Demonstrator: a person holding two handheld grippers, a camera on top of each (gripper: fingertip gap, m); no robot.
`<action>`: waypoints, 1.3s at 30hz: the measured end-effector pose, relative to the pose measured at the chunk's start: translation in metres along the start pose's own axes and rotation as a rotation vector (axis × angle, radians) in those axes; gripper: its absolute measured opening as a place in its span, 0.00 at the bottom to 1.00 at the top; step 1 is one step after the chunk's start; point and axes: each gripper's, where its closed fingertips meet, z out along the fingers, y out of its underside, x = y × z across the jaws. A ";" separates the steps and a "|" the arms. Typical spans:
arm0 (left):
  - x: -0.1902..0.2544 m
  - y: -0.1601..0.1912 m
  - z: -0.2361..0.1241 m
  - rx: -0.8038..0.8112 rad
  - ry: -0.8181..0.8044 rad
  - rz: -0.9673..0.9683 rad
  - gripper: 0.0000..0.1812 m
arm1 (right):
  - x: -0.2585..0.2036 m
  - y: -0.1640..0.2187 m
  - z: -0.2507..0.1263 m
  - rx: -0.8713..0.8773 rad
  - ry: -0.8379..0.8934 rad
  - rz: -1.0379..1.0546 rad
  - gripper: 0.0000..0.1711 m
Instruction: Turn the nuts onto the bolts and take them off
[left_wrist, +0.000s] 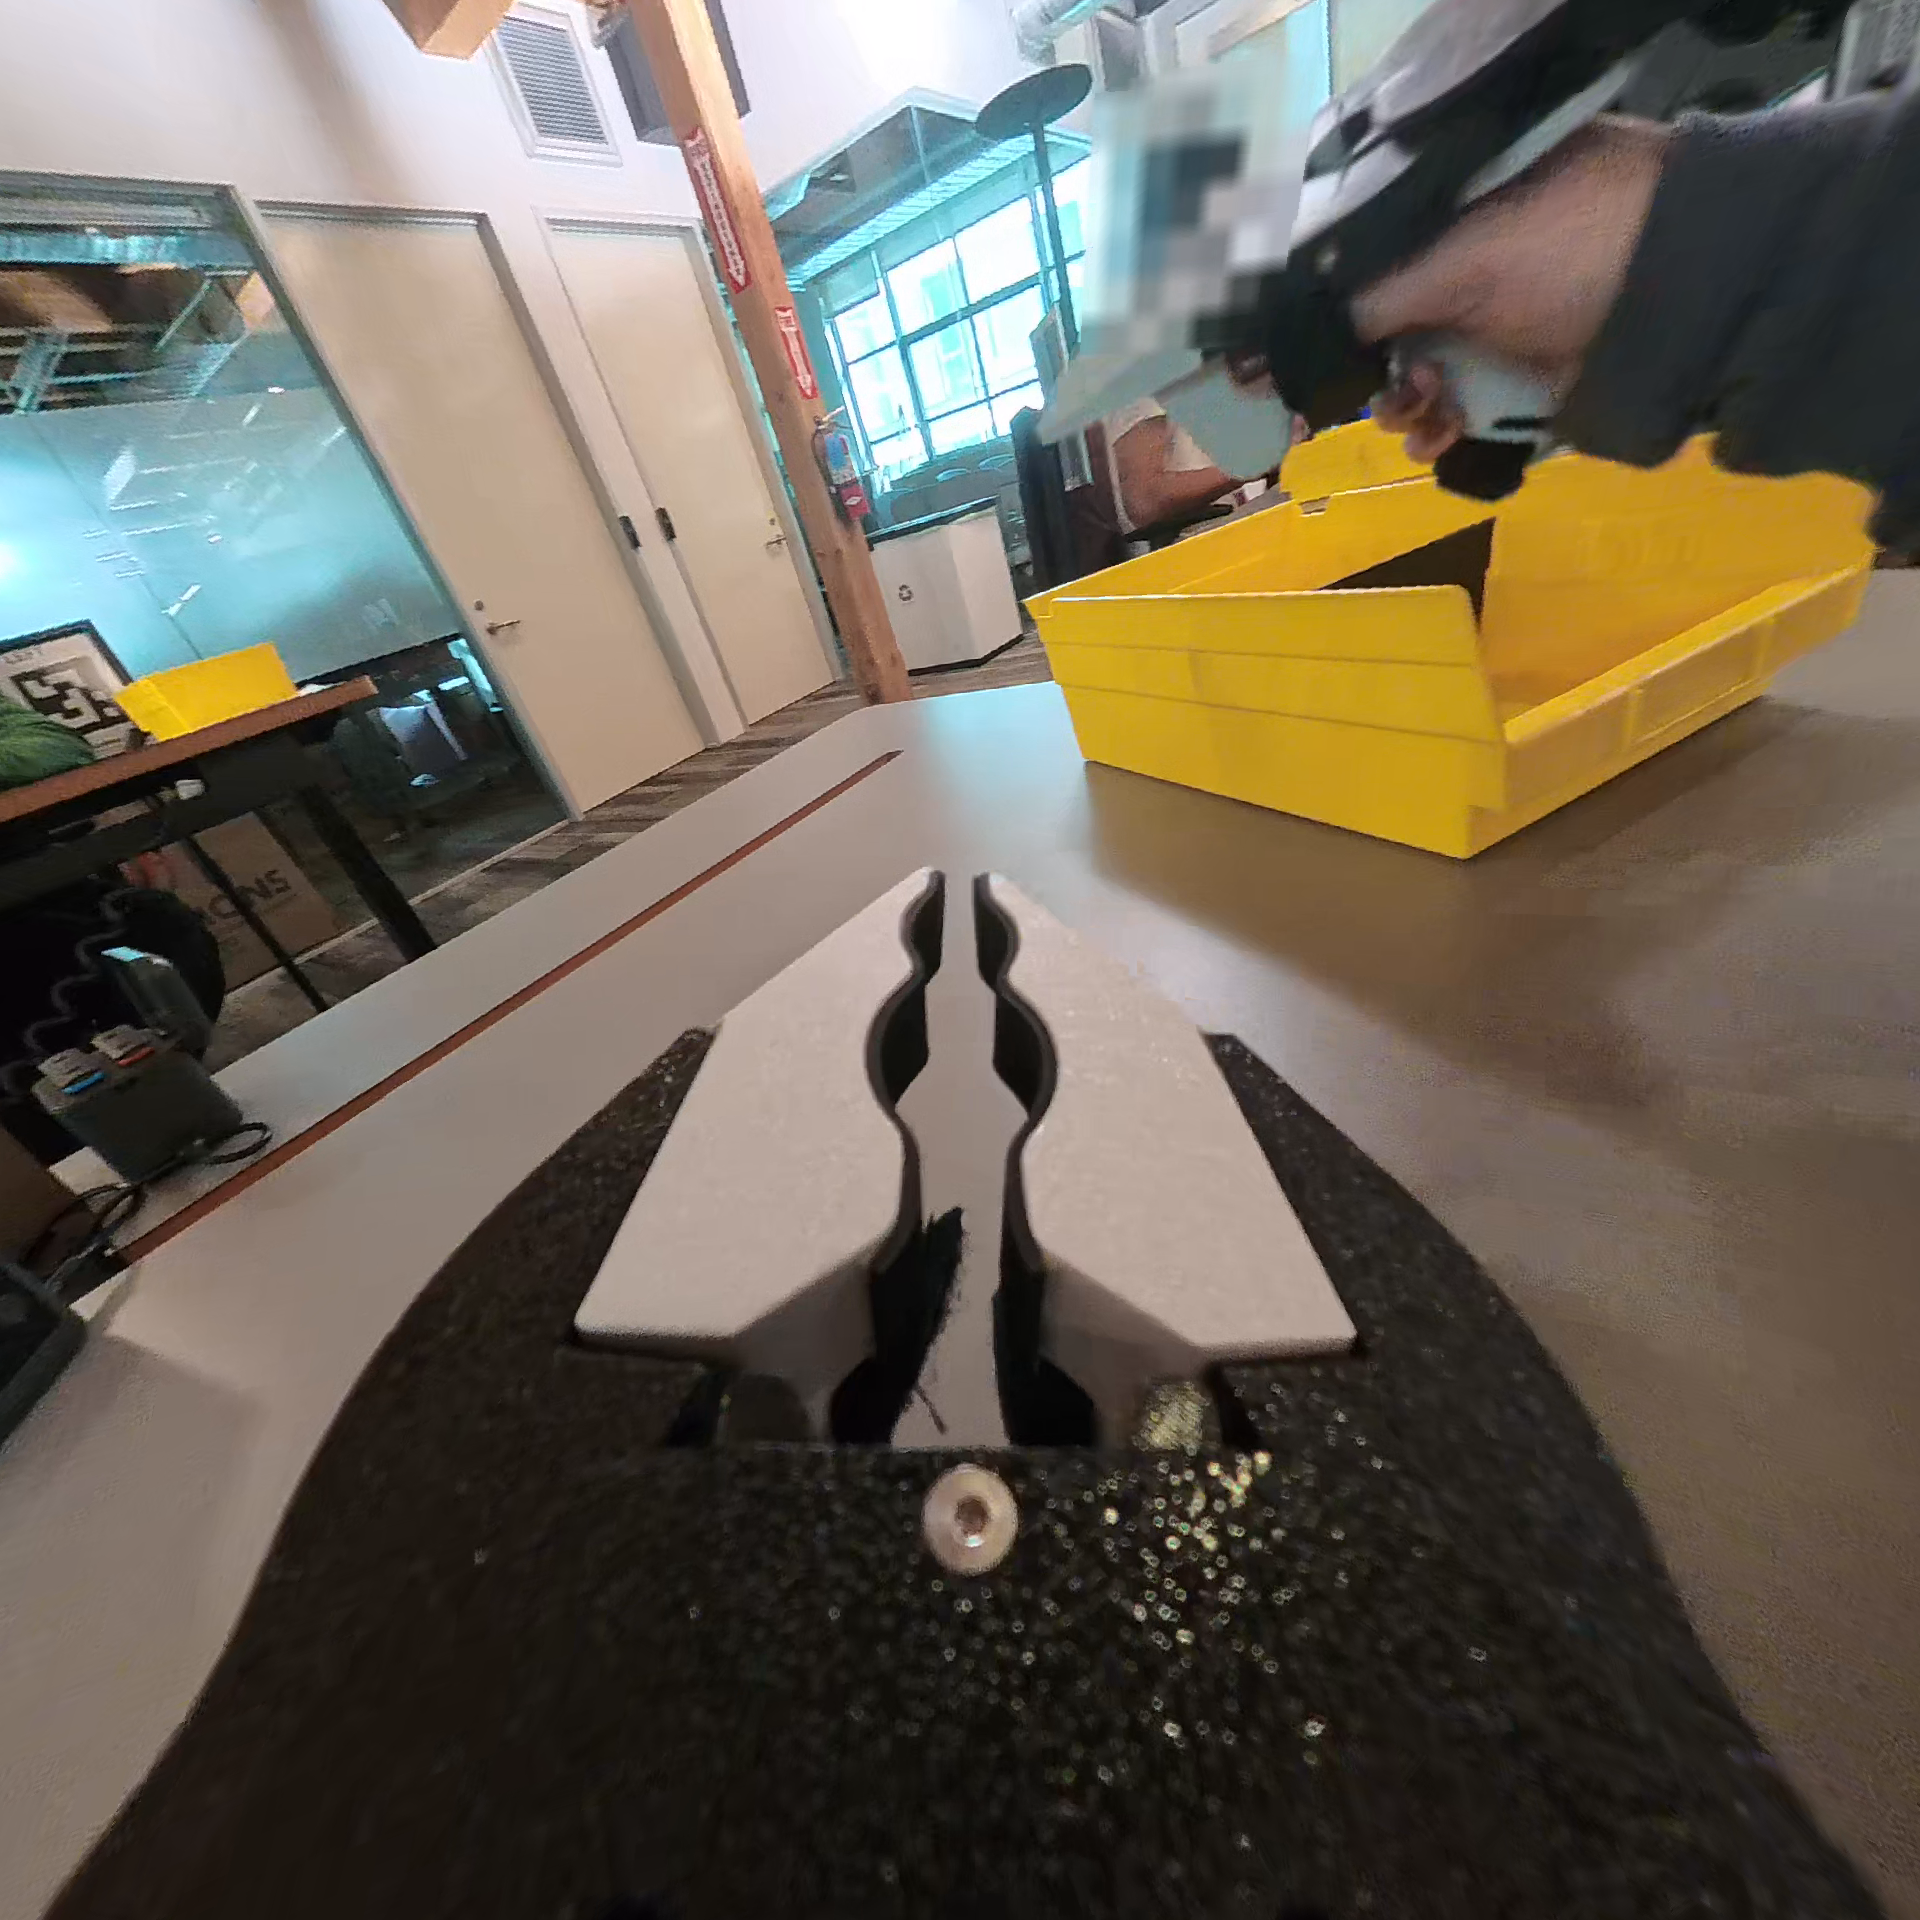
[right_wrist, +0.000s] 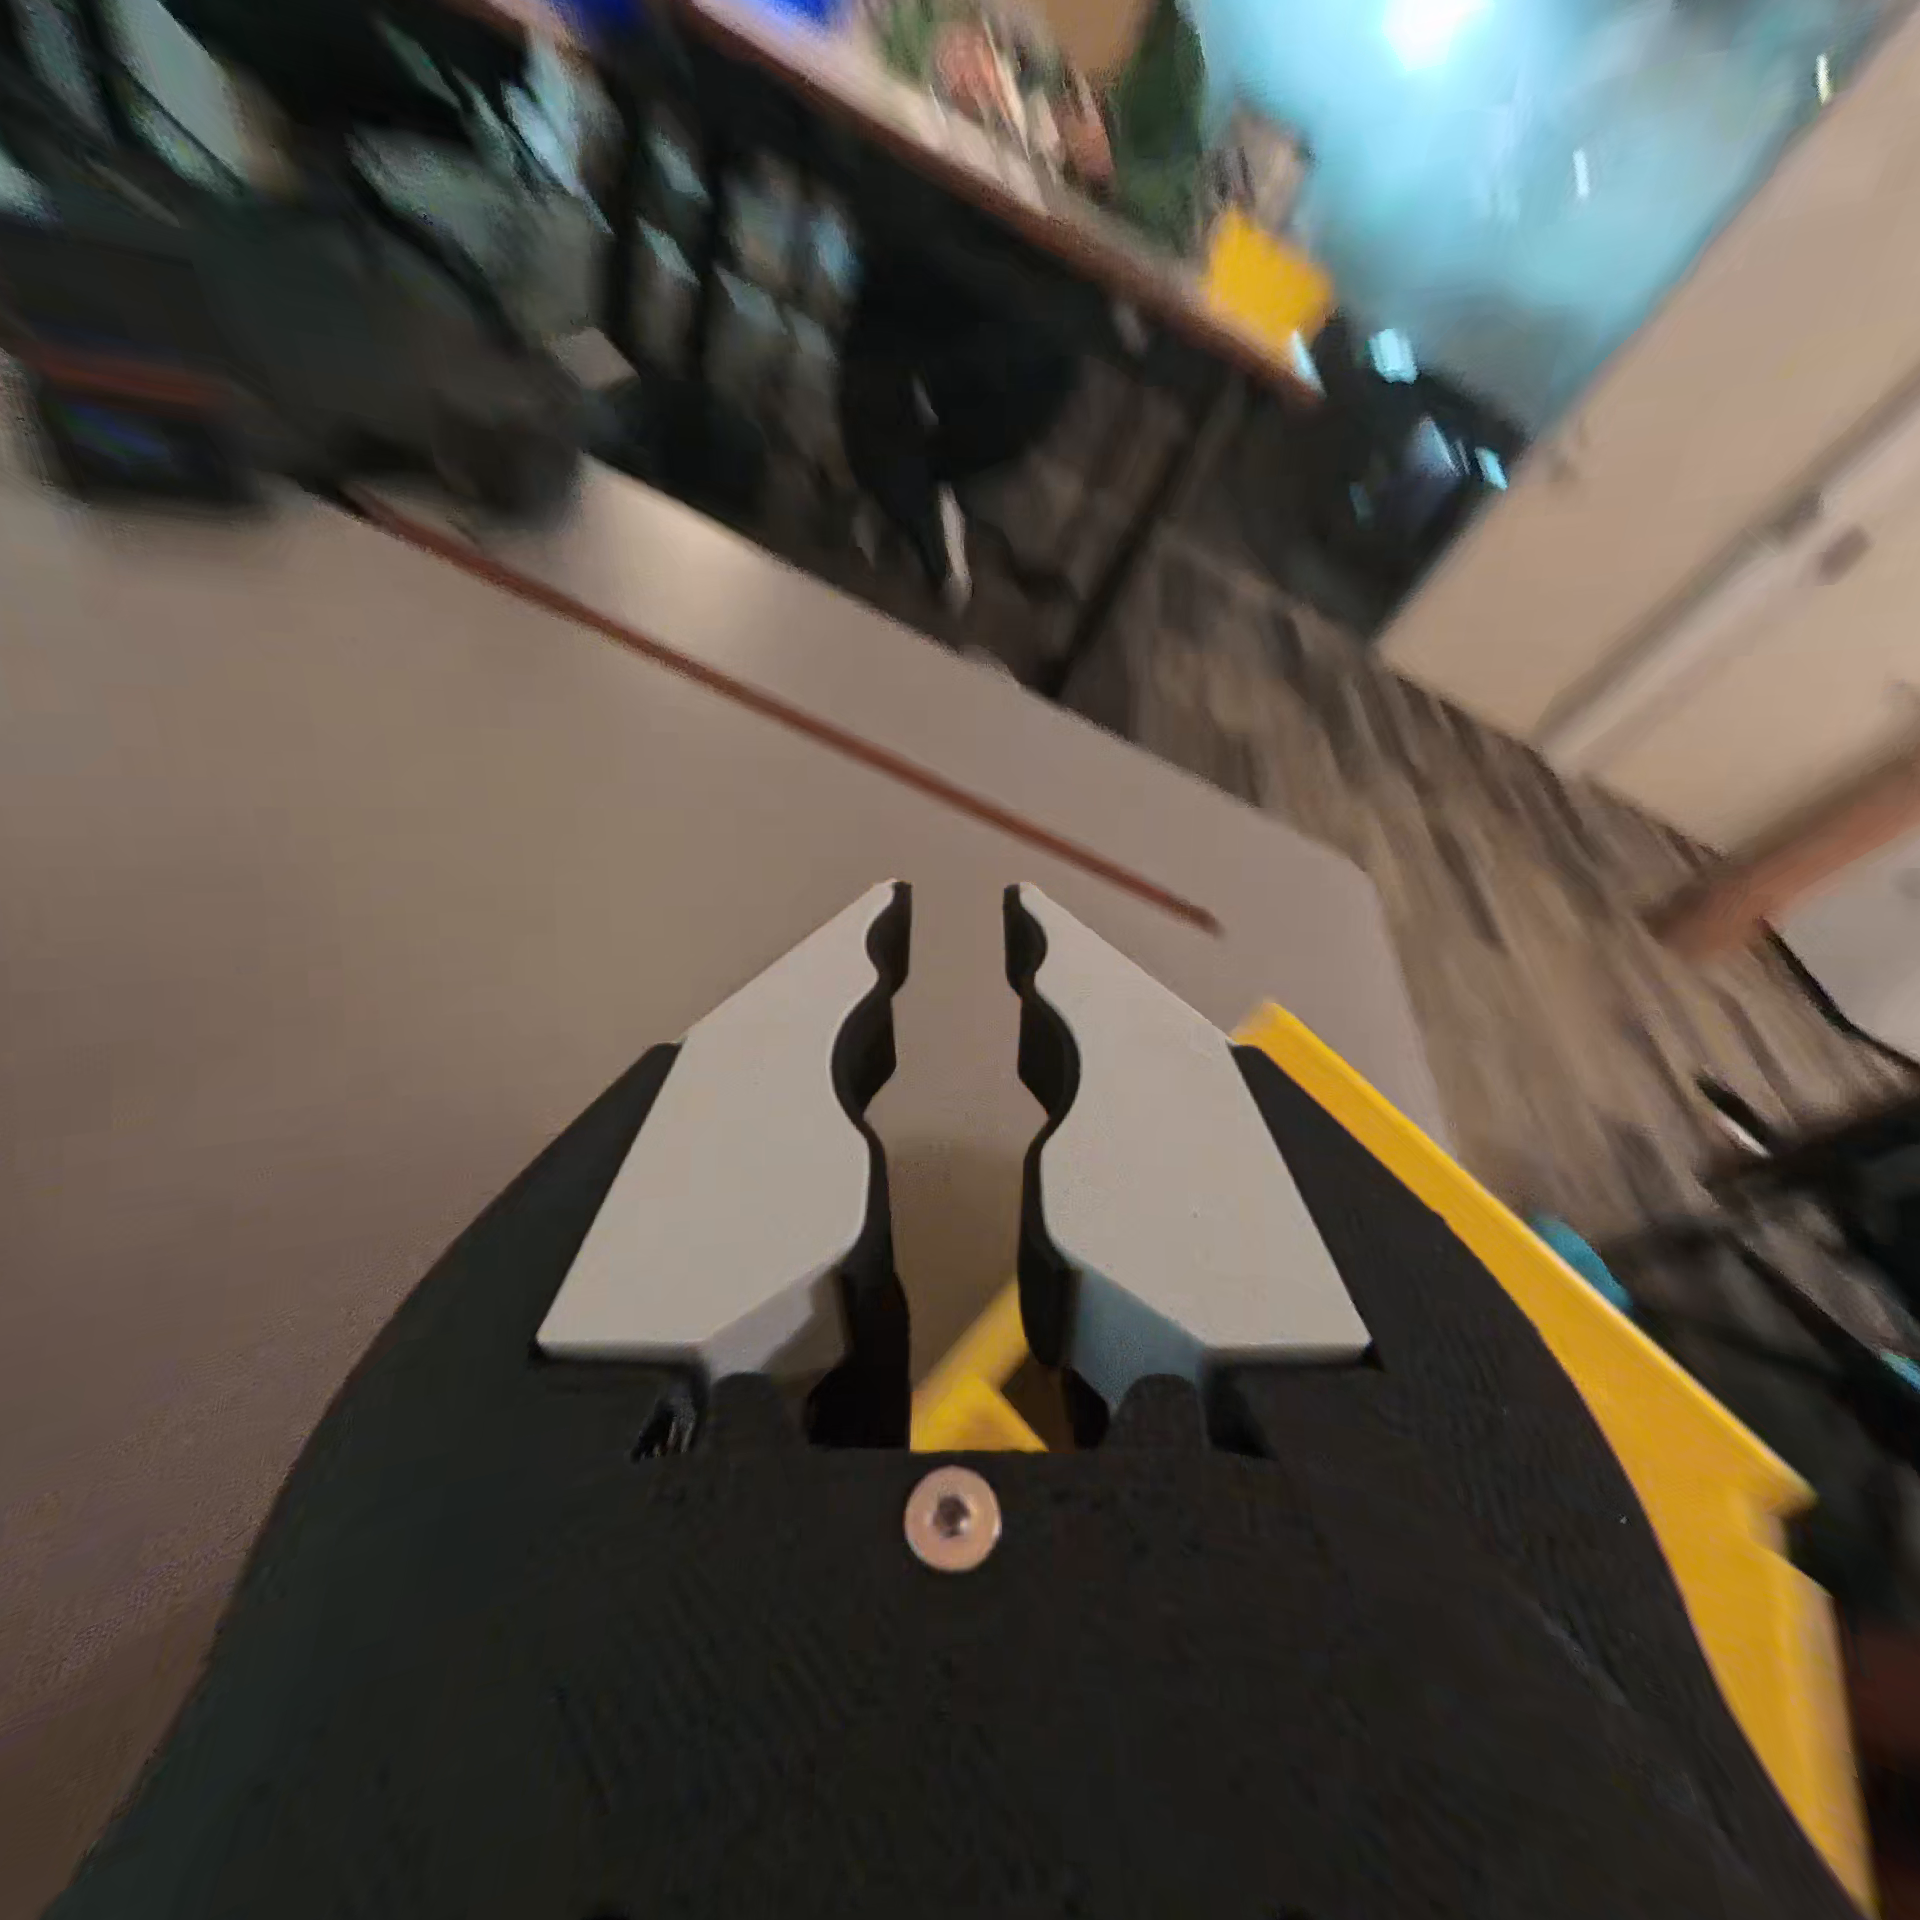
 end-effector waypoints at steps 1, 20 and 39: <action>-0.002 0.001 -0.001 -0.003 -0.014 0.006 0.00 | -0.030 -0.017 -0.004 0.104 -0.053 0.025 0.09; -0.046 0.011 -0.013 -0.032 -0.179 -0.082 0.00 | -0.189 -0.023 0.012 0.634 -0.160 -0.102 0.00; -0.041 0.000 -0.018 -0.057 -0.161 -0.067 0.00 | -0.191 -0.018 0.014 0.609 -0.211 -0.062 0.00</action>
